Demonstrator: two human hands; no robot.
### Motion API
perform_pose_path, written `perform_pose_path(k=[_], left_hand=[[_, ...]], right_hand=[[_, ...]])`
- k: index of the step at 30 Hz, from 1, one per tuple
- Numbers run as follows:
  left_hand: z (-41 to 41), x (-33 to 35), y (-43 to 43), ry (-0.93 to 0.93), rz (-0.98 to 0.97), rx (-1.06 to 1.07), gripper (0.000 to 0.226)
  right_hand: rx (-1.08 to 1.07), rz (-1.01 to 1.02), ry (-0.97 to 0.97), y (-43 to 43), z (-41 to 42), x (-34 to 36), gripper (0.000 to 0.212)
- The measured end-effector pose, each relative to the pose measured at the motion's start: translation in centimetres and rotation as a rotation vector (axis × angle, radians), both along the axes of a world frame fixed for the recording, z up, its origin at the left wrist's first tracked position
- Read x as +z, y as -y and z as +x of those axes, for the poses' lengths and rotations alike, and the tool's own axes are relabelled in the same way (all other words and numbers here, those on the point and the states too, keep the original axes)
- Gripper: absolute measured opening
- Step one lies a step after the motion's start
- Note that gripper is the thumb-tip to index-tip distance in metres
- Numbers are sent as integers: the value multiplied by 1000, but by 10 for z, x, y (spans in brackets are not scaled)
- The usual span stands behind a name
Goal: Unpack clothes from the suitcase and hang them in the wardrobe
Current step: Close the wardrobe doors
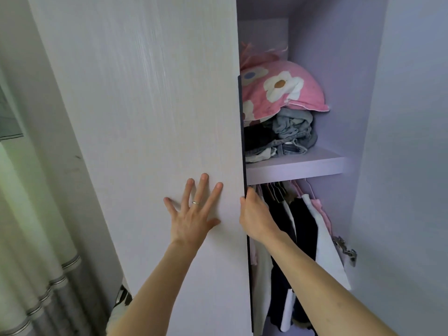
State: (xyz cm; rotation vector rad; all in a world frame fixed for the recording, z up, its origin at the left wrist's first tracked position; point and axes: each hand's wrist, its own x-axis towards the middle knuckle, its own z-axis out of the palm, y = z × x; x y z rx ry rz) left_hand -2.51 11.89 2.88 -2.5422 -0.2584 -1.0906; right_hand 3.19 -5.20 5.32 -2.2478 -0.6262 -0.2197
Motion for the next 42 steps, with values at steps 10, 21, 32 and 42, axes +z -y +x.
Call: perform_pose_path(k=[10, 21, 32, 42], left_hand=[[47, -13, -15, 66, 15, 6, 114], [47, -13, -16, -65, -61, 14, 114], [8, 8, 53, -326, -374, -173, 71], [-27, -5, 280, -387, -529, -573, 49]], right_hand=[[-282, -315, 132, -31, 30, 6, 21], [-225, -287, 106, -22, 36, 5, 25], [-294, -174, 321, 110, -51, 19, 36], [-442, 37, 363, 315, -122, 24, 37]])
